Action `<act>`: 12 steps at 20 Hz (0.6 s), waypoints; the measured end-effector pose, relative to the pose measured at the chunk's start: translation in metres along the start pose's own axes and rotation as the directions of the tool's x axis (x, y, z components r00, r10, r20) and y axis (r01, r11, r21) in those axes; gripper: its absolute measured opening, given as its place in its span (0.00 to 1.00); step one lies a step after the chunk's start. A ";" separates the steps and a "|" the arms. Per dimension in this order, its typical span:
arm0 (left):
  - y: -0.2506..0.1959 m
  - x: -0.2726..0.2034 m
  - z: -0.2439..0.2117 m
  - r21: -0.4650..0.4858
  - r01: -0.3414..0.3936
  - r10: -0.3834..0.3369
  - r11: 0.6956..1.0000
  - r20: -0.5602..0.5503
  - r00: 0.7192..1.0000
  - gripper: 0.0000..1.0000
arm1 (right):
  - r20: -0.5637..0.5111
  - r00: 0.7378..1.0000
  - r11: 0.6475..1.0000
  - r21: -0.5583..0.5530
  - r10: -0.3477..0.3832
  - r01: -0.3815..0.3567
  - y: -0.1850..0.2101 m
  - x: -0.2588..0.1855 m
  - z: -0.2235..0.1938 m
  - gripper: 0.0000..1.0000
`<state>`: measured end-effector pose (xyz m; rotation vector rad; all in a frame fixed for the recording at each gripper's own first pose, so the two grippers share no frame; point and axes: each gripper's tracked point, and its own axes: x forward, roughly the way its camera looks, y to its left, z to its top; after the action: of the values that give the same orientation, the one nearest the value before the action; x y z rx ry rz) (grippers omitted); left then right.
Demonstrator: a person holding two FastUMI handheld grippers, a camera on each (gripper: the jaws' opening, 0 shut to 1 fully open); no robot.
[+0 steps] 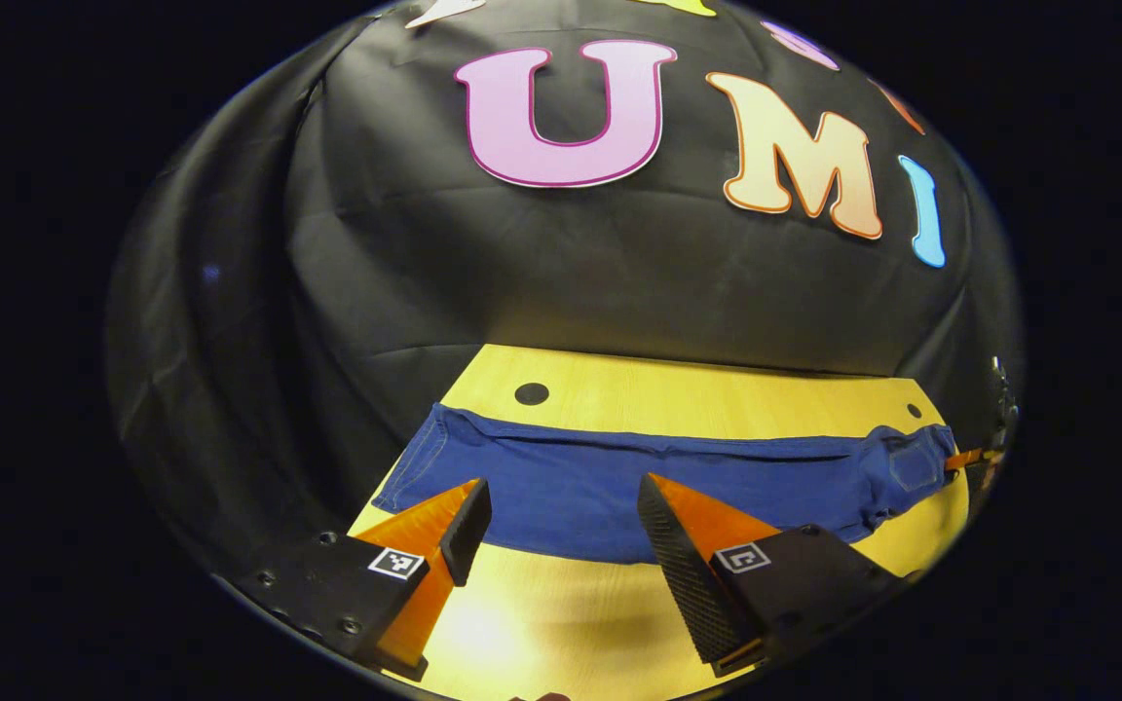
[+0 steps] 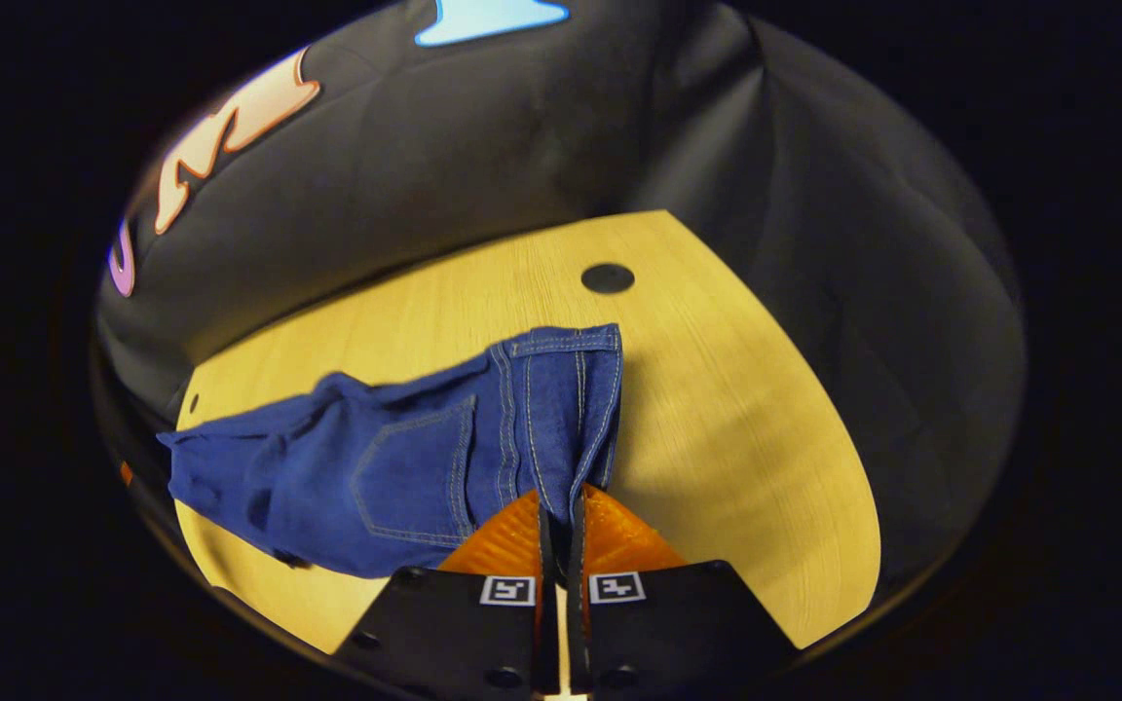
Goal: Grasp the waist and the cuffs of the jeans and fold them to make the two legs overlap; first hold the waist and fold one-third of the jeans toward the cuffs, then hold the cuffs and fold the remaining one-third in the same direction to finish folding.
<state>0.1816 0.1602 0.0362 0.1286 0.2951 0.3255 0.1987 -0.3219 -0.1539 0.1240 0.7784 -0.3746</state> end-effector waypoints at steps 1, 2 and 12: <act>0.002 0.000 0.000 0.000 0.011 -0.011 1.000 0.006 1.000 0.92 | 0.045 0.999 1.000 0.009 0.009 -0.009 0.010 -0.012 0.012 0.05; 0.003 0.001 0.001 -0.003 0.027 -0.027 1.000 0.012 1.000 0.92 | 0.079 0.997 1.000 0.009 0.023 -0.024 0.020 -0.021 0.019 0.03; 0.026 0.013 -0.015 0.005 0.156 -0.155 0.988 -0.042 0.987 0.91 | 0.265 0.863 0.895 0.000 0.431 -0.447 0.175 -0.164 0.056 0.04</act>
<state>0.1811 0.1904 0.0232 0.1065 0.3454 0.1720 0.1952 -0.1267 -0.0033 0.2992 0.4584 0.0240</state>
